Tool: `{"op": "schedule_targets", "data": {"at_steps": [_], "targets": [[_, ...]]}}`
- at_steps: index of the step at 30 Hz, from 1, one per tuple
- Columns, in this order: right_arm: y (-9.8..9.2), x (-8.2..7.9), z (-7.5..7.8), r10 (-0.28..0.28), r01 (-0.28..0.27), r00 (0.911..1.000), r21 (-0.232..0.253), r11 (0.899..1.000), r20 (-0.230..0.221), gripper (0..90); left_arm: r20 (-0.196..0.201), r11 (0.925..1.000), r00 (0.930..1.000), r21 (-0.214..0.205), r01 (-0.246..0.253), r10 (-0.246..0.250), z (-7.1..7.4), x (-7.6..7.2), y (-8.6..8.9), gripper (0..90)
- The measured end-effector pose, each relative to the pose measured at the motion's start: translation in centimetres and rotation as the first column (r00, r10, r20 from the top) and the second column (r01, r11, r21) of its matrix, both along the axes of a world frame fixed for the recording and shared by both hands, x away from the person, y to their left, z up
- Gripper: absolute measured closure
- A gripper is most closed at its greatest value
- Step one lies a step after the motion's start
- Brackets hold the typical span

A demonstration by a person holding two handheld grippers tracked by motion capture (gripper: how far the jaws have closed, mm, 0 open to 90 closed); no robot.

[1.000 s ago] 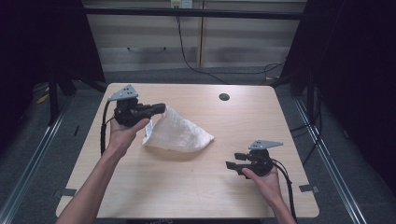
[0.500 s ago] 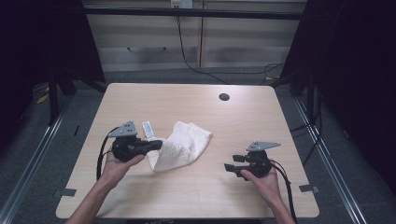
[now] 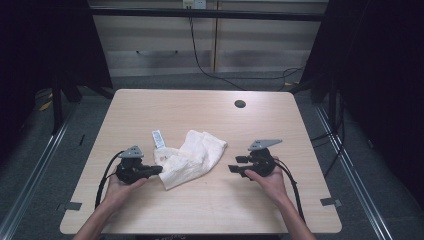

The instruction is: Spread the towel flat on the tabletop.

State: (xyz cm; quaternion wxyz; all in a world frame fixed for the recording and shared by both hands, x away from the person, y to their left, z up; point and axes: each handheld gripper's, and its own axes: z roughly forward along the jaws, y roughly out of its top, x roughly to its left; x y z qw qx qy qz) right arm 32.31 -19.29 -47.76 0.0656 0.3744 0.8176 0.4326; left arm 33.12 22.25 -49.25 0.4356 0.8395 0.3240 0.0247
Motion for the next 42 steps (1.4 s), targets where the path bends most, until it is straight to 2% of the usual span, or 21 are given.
{"op": "schedule_targets", "data": {"at_steps": [7,9,12,15,17,20,24,26,29,32,34,35,37,42], "targets": [[2.0,4.8,-0.4,-0.009,0.009,0.9999,-0.031,0.999,0.012,53.1,-0.011,0.999,0.9992,-0.019,-0.039,0.039,-0.6,0.3,0.9,88.5],[2.3,5.9,-0.7,-0.018,0.018,0.9998,-0.049,0.999,0.001,53.0,-0.007,0.9986,0.9987,-0.021,-0.05,0.049,-0.6,0.3,1.0,88.5],[2.2,6.8,-1.0,-0.038,0.038,0.9993,-0.031,0.999,-0.006,53.1,-0.006,0.9981,0.9985,-0.029,-0.054,0.054,-0.5,0.3,1.1,88.4],[1.9,8.2,-2.0,-0.078,0.078,0.9962,0.008,0.997,-0.04,52.4,-0.008,0.9982,0.9986,-0.03,-0.053,0.052,-0.5,0.4,1.1,88.4],[1.9,8.5,-2.4,-0.094,0.094,0.9944,0.006,0.996,-0.048,53.8,-0.001,0.9981,0.9986,-0.03,-0.053,0.053,-0.5,0.3,1.1,88.4],[2.1,8.5,-2.7,-0.089,0.089,0.9951,-0.006,0.996,-0.044,61.9,-0.001,0.9971,0.9982,-0.047,-0.06,0.06,-0.4,0.3,1.3,88.4],[2.1,8.0,-2.8,-0.06,0.06,0.9969,-0.009,0.998,-0.05,85.1,-0.001,0.9959,0.9976,-0.058,-0.07,0.07,-0.3,0.4,1.5,88.4],[2.1,7.6,-2.7,-0.036,0.036,0.9983,-0.021,0.999,-0.046,90.0,-0.002,0.9955,0.9974,-0.062,-0.072,0.072,-0.2,0.4,1.6,88.4],[1.9,6.8,-2.7,-0.014,0.013,0.9986,-0.019,1.0,-0.051,90.0,-0.001,0.9954,0.9977,-0.067,-0.068,0.068,-0.2,0.4,1.7,88.4],[1.6,6.3,-2.6,-0.019,0.018,0.9985,-0.023,1.0,-0.052,90.0,0.0,0.9953,0.9975,-0.067,-0.07,0.071,-0.2,0.5,1.6,88.4],[0.9,6.7,-2.2,-0.064,0.064,0.9974,0.0,0.998,-0.033,69.8,-0.001,0.9951,0.9974,-0.068,-0.071,0.072,-0.2,0.5,1.6,88.4],[0.7,7.0,-2.0,-0.09,0.09,0.9955,0.007,0.996,-0.03,63.2,0.0,0.995,0.9974,-0.069,-0.072,0.072,-0.2,0.4,1.5,88.4],[0.7,7.8,-1.7,-0.095,0.096,0.9949,0.02,0.995,-0.032,58.9,0.002,0.9948,0.9973,-0.071,-0.073,0.074,-0.1,0.4,1.6,88.4],[1.9,8.9,-2.3,-0.071,0.071,0.9963,-0.014,0.997,-0.048,53.1,0.0,0.9946,0.9972,-0.073,-0.074,0.074,-0.2,0.6,1.8,88.4]]}}
